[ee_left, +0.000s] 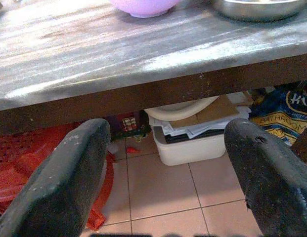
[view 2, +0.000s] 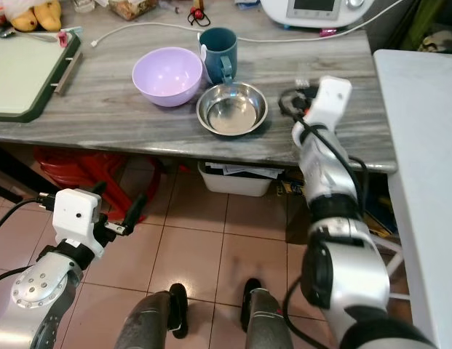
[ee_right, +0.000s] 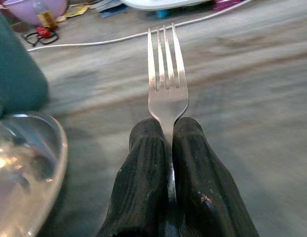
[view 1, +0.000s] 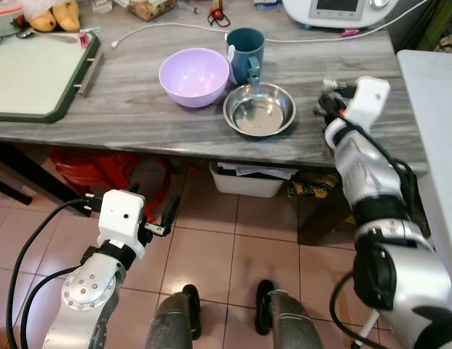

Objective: Setting the table

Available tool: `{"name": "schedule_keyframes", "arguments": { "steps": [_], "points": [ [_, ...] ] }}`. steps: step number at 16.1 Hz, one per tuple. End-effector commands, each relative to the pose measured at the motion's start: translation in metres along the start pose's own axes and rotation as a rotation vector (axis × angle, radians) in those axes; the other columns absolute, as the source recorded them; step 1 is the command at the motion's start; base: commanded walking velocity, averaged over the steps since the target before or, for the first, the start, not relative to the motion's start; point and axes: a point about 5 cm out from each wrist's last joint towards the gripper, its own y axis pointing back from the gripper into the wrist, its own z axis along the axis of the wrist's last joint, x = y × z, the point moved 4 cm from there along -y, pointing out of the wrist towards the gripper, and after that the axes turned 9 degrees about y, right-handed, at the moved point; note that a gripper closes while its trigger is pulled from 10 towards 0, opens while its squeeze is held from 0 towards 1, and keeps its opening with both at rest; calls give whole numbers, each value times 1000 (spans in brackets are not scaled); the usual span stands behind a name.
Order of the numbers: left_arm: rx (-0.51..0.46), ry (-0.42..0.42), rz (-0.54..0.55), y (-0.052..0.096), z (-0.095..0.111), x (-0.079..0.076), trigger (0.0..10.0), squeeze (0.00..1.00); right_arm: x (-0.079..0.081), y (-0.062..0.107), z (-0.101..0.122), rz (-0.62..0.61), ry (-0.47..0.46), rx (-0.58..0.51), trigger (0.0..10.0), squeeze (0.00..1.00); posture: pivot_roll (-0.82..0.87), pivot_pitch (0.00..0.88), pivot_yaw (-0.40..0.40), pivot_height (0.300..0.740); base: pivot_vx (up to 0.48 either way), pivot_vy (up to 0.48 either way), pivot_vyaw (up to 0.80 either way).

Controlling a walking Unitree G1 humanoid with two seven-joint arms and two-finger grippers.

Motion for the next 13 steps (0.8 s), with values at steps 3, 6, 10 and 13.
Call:
{"name": "schedule_keyframes", "arguments": {
  "steps": [3,6,10,13],
  "points": [
    [14,-6,-8,5,1,0,10000,0,16,-5,-7,30,-21,48,0,0,161,293,67,740,0,0,0],
    [22,-2,-8,5,0,-1,10000,0,22,-6,-19,18,-61,105,0,0,158,293,62,740,0,0,0],
    [23,8,-9,3,-1,-3,10000,0,29,0,-40,19,-66,173,1451,0,150,288,47,740,0,0,0],
    [24,12,-10,2,-1,-3,10000,0,25,3,-47,7,-53,191,353,0,147,283,46,740,0,0,0]
  ]
}}
